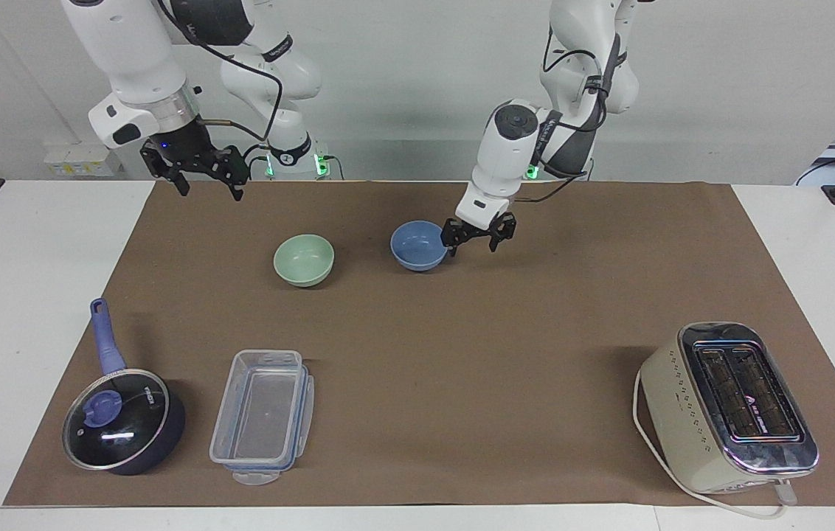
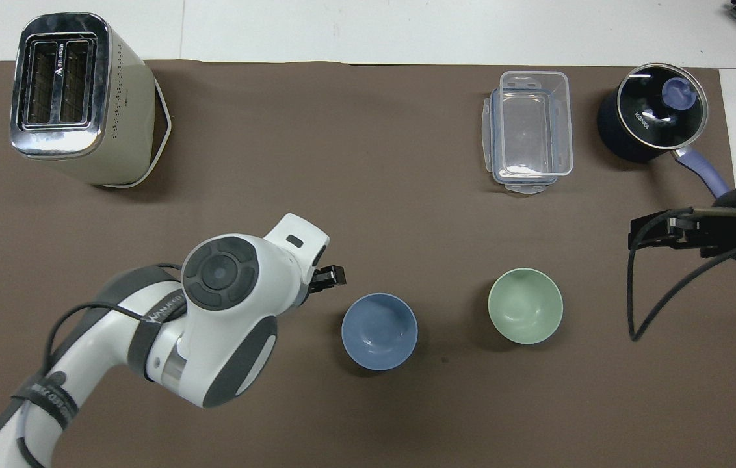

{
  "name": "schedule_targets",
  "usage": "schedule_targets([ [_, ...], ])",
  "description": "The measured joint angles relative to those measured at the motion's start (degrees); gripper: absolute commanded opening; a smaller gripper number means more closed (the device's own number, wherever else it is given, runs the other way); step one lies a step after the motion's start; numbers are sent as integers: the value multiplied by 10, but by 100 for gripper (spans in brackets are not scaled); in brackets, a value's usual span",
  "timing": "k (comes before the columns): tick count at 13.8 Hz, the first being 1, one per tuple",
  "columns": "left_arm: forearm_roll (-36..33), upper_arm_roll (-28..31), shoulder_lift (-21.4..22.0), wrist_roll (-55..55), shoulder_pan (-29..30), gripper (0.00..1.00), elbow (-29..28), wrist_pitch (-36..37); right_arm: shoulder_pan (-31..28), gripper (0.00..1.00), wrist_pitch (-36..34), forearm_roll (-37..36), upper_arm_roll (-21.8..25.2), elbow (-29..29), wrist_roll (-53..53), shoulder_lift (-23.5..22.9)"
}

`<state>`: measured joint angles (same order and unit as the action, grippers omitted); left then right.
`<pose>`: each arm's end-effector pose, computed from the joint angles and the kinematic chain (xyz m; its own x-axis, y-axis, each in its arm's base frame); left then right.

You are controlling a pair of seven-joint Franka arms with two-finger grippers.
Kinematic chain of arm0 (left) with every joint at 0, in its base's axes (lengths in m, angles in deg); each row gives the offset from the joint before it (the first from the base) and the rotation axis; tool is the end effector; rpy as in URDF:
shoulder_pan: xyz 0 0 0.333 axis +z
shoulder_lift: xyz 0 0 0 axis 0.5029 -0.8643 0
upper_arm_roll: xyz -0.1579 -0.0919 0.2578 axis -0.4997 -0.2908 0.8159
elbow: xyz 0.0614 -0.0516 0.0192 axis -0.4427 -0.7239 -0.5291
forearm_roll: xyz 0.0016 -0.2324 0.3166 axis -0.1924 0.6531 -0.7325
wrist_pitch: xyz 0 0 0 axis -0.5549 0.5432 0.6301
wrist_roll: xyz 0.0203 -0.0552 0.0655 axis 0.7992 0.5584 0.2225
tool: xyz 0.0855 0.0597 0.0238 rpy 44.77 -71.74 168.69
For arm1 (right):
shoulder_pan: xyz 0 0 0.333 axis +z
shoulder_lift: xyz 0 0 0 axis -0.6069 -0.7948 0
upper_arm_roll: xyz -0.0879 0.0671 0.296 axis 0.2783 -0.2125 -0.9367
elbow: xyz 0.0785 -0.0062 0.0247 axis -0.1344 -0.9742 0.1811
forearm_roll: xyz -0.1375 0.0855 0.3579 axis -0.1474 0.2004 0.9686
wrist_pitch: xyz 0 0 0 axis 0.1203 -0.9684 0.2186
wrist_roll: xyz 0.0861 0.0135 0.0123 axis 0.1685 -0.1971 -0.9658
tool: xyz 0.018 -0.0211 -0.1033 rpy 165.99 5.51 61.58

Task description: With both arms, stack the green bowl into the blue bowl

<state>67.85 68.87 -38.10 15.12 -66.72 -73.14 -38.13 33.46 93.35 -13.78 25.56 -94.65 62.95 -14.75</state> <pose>0.4629 -0.3162 0.4083 0.9902 0.1382 -0.0173 0.1393 -0.9844 0.1074 0.5254 0.0194 0.5828 0.9915 -0.1243 -0.0375 -0.1245 -0.9922 -0.0021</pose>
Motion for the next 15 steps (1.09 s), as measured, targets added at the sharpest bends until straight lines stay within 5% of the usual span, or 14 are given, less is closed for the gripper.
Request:
schedule_targets([
  [10, 0, 5, 22, 331, 238, 100, 138, 185, 15, 100, 262, 11, -1, -301, -1, 31],
  [15, -32, 4, 22, 397, 295, 100, 209, 272, 19, 100, 347, 12, -1, -366, -1, 19],
])
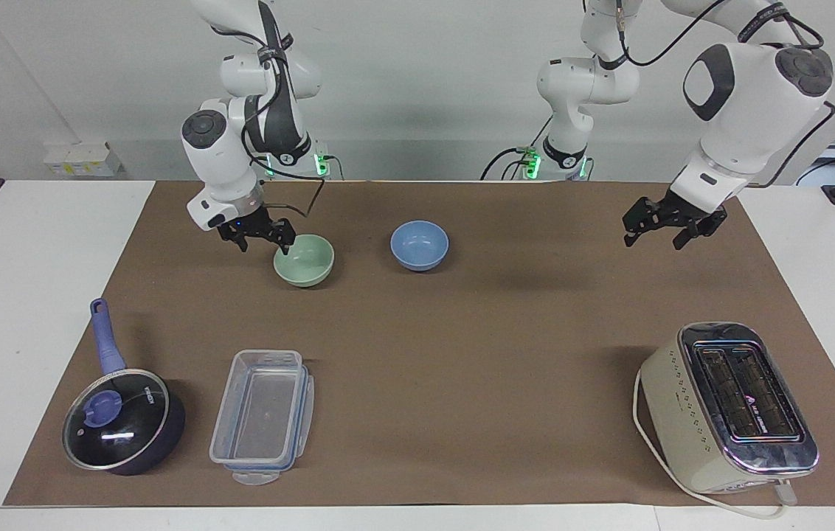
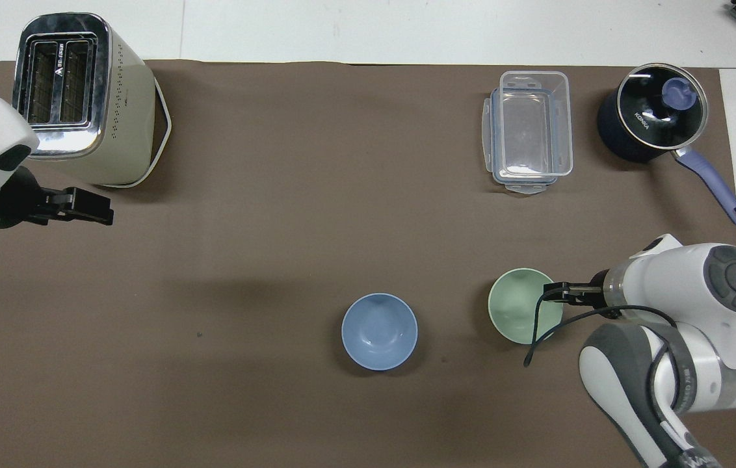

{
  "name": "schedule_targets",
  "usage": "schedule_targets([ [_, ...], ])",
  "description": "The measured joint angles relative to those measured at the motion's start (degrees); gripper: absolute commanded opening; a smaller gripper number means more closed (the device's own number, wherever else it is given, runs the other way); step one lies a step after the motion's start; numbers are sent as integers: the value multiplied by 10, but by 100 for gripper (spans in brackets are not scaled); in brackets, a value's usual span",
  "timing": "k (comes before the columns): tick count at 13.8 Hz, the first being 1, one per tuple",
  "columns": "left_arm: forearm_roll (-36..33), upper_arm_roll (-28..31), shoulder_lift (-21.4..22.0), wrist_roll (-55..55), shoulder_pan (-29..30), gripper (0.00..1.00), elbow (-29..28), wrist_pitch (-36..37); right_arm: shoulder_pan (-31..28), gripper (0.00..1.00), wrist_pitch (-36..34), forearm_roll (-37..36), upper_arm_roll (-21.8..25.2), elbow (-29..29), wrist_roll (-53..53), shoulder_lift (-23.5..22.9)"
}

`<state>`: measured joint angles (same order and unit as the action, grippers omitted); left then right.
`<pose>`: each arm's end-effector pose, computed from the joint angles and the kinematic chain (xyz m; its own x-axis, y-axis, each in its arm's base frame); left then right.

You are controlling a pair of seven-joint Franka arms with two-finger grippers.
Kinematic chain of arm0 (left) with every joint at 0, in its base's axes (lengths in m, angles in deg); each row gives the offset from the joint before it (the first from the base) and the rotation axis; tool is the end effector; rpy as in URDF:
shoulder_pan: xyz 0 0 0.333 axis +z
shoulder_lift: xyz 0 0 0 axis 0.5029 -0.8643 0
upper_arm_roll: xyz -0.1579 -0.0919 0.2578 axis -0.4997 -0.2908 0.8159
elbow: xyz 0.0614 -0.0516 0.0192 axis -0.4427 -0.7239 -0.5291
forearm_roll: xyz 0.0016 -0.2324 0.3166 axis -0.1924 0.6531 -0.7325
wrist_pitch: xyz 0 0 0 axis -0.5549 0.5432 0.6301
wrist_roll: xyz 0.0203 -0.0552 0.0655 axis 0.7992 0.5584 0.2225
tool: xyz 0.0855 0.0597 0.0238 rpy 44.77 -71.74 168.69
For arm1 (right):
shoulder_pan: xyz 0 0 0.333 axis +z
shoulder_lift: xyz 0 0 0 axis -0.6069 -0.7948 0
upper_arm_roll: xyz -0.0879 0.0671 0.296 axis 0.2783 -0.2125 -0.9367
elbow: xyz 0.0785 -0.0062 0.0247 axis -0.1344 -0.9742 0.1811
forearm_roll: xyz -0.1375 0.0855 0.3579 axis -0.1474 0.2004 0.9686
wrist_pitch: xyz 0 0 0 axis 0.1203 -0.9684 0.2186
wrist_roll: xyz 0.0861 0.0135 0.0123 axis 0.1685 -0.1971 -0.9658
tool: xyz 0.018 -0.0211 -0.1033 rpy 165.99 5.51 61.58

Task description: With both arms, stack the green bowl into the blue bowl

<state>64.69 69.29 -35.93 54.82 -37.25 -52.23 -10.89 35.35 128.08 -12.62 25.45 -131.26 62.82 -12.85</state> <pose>0.5625 -0.0451 0.5606 0.9961 -0.0869 -0.0154 -0.0859 -0.9946 0.0591 0.4657 0.0309 0.3549 0.9931 -0.1104 -0.0384 -0.1108 -0.9938 -0.0095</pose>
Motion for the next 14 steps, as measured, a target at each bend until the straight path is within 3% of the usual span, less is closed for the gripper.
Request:
schedule_targets([
  [4, -17, 1, 1, 22, 10, 100, 69, 60, 9, 91, 24, 0, 0, -22, 0, -15],
  [8, -17, 3, 1, 62, 47, 100, 73, 65, 22, 76, 24, 0, 0, -26, 0, -17],
  [10, -17, 1, 1, 64, 48, 100, 73, 65, 22, 63, 24, 0, 0, -27, 0, -17],
  [11, -17, -2, 1, 64, 48, 100, 73, 65, 22, 52, 24, 0, 0, -27, 0, -17],
  [14, -17, -6, 1, 64, 45, 100, 73, 65, 22, 3, 25, 0, 0, -27, 0, -17],
])
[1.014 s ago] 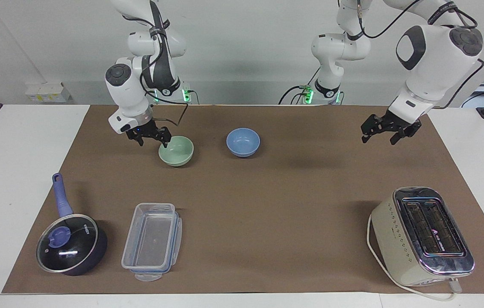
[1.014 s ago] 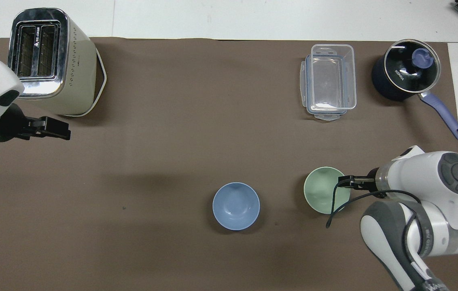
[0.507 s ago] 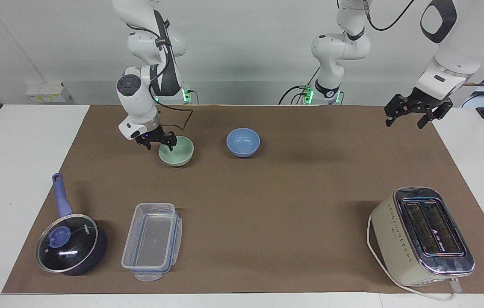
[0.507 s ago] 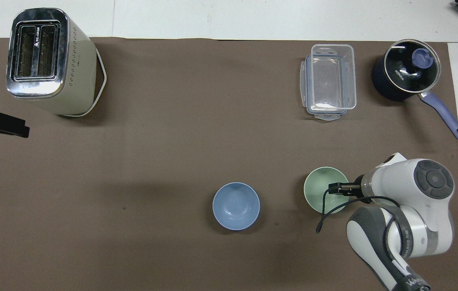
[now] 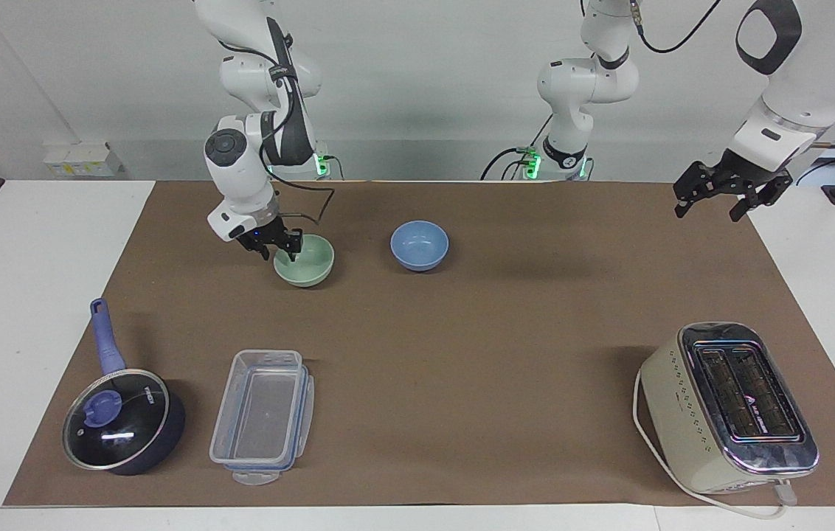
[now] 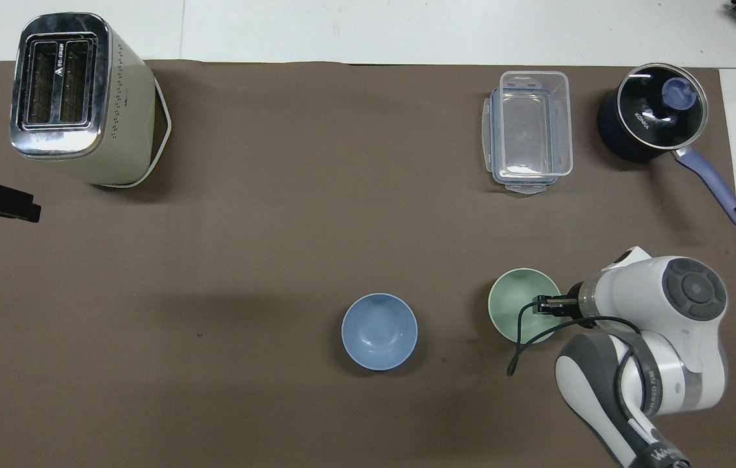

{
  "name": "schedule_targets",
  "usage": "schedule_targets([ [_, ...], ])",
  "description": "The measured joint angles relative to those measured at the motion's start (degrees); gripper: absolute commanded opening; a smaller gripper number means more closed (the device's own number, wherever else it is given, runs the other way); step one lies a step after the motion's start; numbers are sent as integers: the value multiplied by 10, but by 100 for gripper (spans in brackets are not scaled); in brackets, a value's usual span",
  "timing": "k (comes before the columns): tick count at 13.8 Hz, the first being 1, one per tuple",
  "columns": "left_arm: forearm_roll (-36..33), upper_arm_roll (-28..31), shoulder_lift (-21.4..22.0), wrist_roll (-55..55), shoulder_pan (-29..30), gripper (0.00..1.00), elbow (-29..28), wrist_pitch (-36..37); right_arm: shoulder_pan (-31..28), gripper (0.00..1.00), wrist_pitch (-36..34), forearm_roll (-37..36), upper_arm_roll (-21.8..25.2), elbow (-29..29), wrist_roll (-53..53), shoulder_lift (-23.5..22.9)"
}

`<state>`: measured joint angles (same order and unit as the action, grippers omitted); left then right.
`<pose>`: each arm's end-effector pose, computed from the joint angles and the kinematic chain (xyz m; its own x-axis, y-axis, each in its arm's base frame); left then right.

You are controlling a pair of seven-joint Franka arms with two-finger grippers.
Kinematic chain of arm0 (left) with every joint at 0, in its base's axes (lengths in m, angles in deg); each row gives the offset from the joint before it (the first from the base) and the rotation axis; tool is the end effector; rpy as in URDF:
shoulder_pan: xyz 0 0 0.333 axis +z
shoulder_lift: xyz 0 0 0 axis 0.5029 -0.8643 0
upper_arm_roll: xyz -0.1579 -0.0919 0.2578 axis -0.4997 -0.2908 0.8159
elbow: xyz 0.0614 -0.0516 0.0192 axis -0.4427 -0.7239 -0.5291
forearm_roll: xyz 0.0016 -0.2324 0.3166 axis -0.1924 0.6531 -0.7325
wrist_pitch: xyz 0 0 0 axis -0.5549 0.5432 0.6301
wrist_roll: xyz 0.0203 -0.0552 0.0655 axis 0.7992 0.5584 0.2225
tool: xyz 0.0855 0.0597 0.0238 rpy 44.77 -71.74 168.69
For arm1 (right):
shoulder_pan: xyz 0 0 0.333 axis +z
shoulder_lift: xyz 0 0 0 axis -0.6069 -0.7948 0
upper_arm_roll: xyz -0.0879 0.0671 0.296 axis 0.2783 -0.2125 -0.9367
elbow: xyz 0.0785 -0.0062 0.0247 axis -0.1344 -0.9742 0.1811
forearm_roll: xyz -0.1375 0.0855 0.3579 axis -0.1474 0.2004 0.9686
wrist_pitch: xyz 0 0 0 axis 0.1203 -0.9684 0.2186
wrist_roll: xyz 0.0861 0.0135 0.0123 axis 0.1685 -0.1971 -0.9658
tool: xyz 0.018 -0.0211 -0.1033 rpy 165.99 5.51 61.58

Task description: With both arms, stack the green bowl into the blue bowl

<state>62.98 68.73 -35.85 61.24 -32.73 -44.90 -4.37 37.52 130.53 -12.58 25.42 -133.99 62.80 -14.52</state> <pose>0.5595 -0.0037 0.6124 0.9905 -0.1372 0.0029 -0.1372 -0.9901 0.0296 0.4541 0.0473 0.3252 0.9947 -0.0736 -0.0721 -0.0742 -0.9972 -0.0058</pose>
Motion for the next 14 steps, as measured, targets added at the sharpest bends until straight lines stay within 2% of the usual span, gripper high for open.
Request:
schedule_targets([
  [1, 0, 0, 0, 0, 0, 100, 0, 0, 0, 0, 0, 0, 0, 0, 0, 0],
  [6, 0, 3, 0, 0, 1, 100, 0, 0, 1, 0, -2, 6, 0, 9, 0, 9],
  [9, 0, 3, 0, 0, 1, 100, 0, 0, 6, 0, -44, 7, -1, 35, 0, 24],
  [12, 0, 3, 0, 0, 1, 100, 0, 0, 45, 0, -103, 56, -2, 81, 13, 40],
  [14, 0, 3, 0, 0, 1, 100, 0, 0, 85, 0, -109, 64, -5, 97, 59, 43],
])
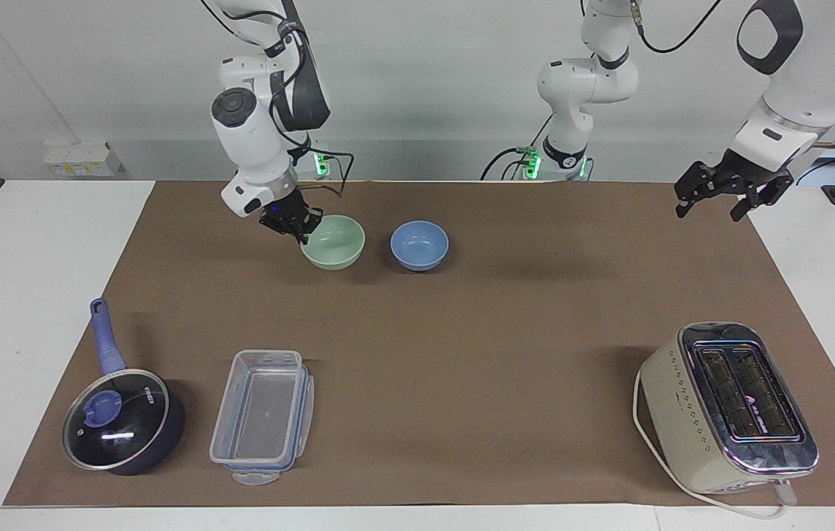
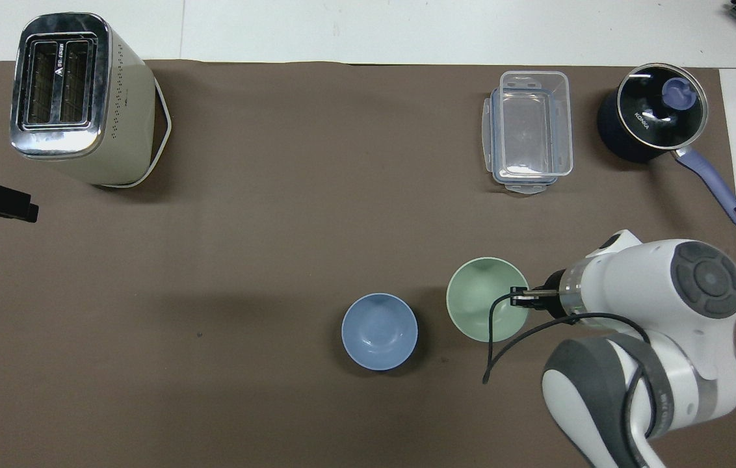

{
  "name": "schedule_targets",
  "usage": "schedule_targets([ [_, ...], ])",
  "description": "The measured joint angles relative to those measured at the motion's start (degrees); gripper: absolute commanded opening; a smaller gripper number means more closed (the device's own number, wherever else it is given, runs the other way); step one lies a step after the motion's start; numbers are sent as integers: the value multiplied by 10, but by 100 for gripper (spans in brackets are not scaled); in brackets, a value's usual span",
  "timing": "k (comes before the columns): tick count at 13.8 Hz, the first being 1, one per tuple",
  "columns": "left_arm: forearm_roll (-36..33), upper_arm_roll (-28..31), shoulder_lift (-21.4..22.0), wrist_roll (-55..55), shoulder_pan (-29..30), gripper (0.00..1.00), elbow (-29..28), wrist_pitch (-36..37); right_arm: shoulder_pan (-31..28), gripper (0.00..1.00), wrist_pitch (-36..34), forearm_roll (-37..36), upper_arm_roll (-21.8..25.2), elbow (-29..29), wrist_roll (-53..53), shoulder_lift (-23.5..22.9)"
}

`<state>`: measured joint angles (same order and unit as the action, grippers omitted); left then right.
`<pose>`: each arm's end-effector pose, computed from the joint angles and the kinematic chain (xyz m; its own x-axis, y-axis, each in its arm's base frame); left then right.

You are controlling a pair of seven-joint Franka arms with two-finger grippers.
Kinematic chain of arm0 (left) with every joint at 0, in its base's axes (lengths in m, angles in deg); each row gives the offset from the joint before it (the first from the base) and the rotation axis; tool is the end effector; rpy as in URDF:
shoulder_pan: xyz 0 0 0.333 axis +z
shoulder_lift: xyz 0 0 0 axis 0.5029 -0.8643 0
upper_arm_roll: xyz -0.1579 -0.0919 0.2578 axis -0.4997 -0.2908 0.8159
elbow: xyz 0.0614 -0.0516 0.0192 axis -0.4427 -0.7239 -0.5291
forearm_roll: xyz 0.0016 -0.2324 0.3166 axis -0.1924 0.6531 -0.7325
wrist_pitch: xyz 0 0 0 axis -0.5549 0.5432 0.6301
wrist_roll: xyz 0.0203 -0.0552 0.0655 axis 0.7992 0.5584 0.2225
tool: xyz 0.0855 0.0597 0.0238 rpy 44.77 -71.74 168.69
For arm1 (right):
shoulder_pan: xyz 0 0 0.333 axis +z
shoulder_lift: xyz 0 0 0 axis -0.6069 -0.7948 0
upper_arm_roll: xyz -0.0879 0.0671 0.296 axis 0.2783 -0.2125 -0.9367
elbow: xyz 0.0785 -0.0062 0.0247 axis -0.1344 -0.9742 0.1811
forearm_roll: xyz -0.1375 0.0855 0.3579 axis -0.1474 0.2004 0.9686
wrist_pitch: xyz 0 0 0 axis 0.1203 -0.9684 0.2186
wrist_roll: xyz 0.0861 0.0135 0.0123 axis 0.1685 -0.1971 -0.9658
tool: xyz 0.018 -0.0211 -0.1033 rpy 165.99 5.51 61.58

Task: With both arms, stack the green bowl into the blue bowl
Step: 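Lift the green bowl with the right gripper over the blue bowl, then lower the green bowl into the blue bowl with the right gripper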

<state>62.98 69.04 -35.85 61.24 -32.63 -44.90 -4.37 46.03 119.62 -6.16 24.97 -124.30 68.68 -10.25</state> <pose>0.5595 0.0003 0.6124 0.9915 -0.1301 0.0029 -0.1301 -0.9911 0.0295 0.4635 0.1309 0.4178 0.9964 -0.0705 -0.0475 -0.0750 -0.9922 -0.0997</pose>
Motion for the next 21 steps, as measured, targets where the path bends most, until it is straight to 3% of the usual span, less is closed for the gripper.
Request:
schedule_targets([
  [10, 0, 0, 0, 0, 0, 100, 0, 0, 160, 0, 37, 22, -5, 23, 156, -41],
  [21, 0, 0, 0, 0, 0, 100, 0, 0, 167, 0, 78, 22, -4, 5, 159, -73],
])
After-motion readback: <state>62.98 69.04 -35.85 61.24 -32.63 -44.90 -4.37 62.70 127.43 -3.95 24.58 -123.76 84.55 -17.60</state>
